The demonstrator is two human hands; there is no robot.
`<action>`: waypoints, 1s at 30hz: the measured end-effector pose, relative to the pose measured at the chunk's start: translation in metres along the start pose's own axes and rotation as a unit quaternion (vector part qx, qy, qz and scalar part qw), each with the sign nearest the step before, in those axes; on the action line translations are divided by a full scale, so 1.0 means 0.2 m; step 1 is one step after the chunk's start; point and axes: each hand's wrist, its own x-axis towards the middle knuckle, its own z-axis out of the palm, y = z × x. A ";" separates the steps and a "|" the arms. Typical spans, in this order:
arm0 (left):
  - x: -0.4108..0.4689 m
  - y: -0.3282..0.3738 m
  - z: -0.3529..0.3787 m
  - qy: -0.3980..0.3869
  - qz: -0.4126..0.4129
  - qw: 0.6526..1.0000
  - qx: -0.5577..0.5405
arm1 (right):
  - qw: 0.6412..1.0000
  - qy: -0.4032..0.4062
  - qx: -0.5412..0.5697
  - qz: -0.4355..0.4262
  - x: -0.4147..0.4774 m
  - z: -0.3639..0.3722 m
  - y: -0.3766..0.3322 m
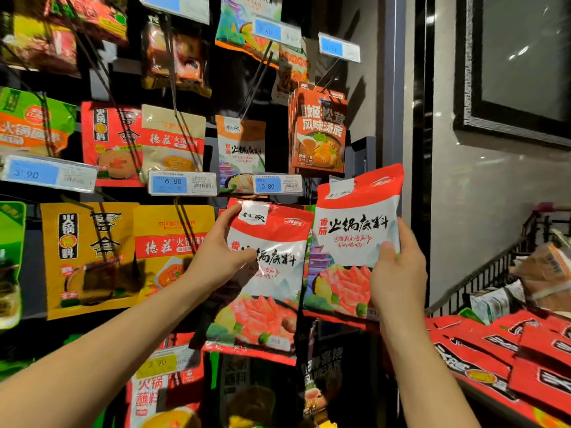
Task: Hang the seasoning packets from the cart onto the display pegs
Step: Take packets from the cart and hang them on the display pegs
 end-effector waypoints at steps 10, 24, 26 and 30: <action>0.14 0.06 0.04 0.010 -0.001 0.999 0.048 | 1.000 0.021 -0.005 0.000 0.00 -0.01 -0.01; 0.24 0.01 0.07 0.030 -0.038 0.987 0.156 | 1.000 0.015 0.012 -0.006 -0.01 0.00 0.00; 0.25 -0.01 0.07 0.036 -0.059 0.982 0.178 | 1.000 0.019 0.013 -0.003 -0.01 0.01 0.00; 0.25 -0.02 0.08 0.014 -0.055 0.958 0.282 | 1.000 0.017 0.014 -0.017 -0.02 0.00 -0.02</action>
